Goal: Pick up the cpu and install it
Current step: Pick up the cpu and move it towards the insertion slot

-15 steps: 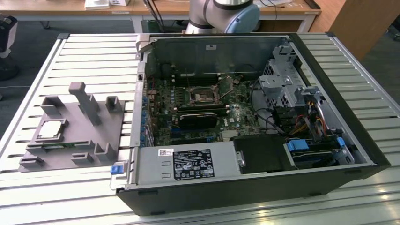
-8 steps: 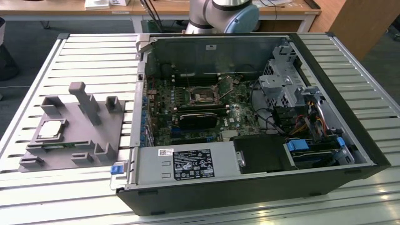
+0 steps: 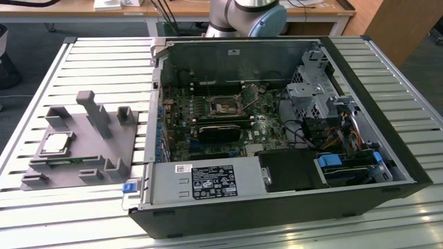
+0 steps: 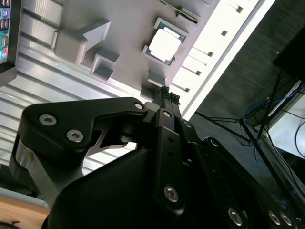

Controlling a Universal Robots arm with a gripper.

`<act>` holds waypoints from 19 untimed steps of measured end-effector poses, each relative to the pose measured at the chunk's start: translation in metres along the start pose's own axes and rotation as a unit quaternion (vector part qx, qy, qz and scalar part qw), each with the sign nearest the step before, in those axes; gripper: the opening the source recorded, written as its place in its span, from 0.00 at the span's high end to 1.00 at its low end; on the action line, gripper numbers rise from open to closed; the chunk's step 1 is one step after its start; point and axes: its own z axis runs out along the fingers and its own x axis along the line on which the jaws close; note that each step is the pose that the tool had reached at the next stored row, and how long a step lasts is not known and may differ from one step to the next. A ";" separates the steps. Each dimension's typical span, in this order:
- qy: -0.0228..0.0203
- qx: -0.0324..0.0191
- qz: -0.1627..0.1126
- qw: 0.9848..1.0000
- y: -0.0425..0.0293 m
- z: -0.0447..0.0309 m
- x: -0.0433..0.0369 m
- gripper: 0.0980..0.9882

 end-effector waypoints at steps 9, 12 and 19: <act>0.000 -0.004 0.000 1.000 -0.0066 0.0144 0.0001 0.99; 0.000 -0.005 0.000 1.000 -0.0083 0.0199 0.0001 0.99; 0.007 -0.005 0.000 1.000 -0.0115 0.0319 -0.0017 0.78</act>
